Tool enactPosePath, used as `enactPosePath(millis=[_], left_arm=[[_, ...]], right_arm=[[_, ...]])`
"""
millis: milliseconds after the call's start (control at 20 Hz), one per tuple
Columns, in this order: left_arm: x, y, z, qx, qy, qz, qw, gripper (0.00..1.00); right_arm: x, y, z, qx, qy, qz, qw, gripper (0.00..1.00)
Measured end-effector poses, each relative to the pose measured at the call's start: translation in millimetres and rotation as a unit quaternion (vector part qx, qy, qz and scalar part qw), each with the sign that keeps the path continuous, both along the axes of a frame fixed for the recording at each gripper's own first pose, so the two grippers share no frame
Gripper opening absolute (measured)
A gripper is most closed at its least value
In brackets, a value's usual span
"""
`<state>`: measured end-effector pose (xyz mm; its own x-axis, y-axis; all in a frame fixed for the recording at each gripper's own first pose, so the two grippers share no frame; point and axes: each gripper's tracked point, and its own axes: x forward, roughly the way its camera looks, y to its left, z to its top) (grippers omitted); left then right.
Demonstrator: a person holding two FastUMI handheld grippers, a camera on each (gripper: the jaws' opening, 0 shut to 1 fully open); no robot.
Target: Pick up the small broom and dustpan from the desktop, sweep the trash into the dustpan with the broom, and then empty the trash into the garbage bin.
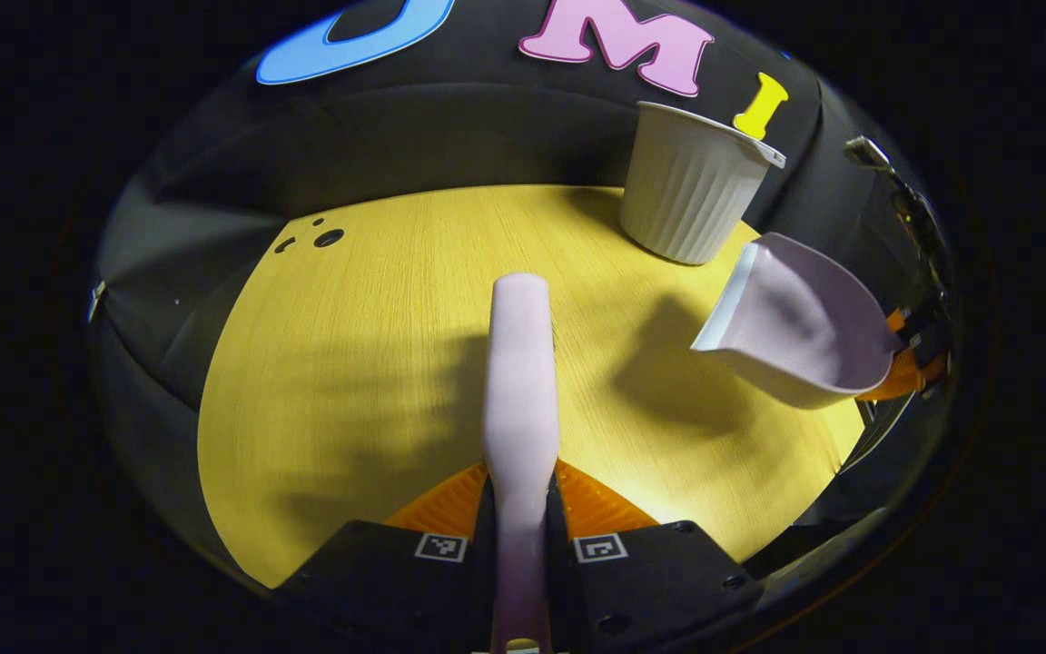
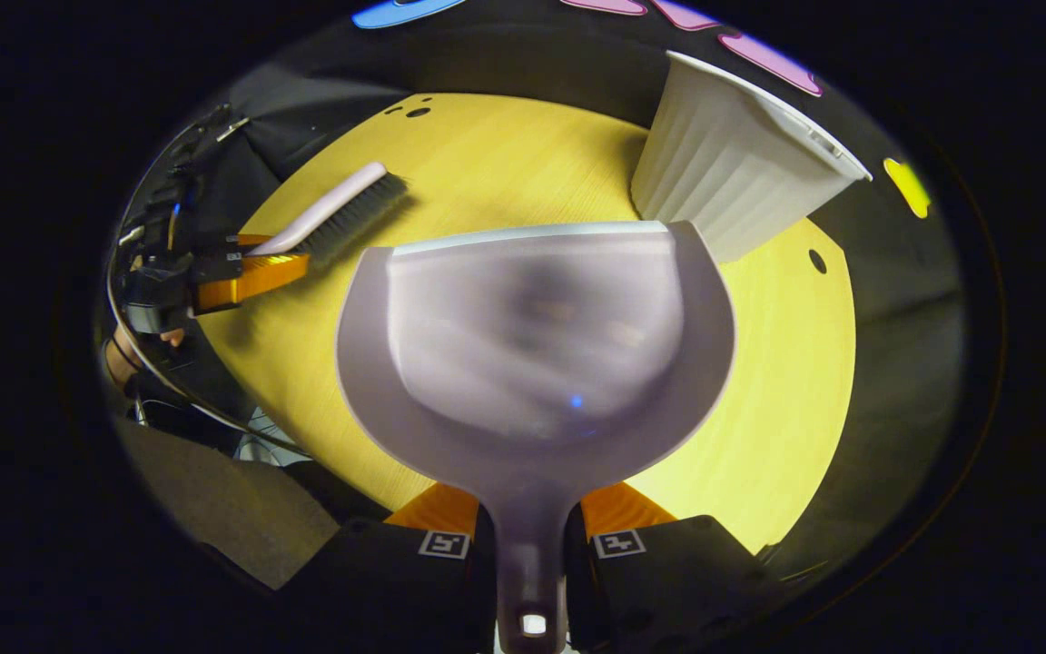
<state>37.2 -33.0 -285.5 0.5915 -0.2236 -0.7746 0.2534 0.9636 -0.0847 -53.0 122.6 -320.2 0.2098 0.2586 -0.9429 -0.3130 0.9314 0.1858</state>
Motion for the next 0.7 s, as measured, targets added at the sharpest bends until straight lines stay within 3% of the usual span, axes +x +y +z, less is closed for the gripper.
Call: enactPosePath(millis=[300,700], left_arm=[[0,-3,-8,0.012,0.005,-0.001,1.0,0.29],[1,-7,-25,0.02,0.015,0.004,1.0,0.29]], right_arm=[[-2,21,-35,0.011,0.014,-0.054,0.998,0.34],[0,26,-48,-0.014,-0.005,-0.075,0.997,0.35]])
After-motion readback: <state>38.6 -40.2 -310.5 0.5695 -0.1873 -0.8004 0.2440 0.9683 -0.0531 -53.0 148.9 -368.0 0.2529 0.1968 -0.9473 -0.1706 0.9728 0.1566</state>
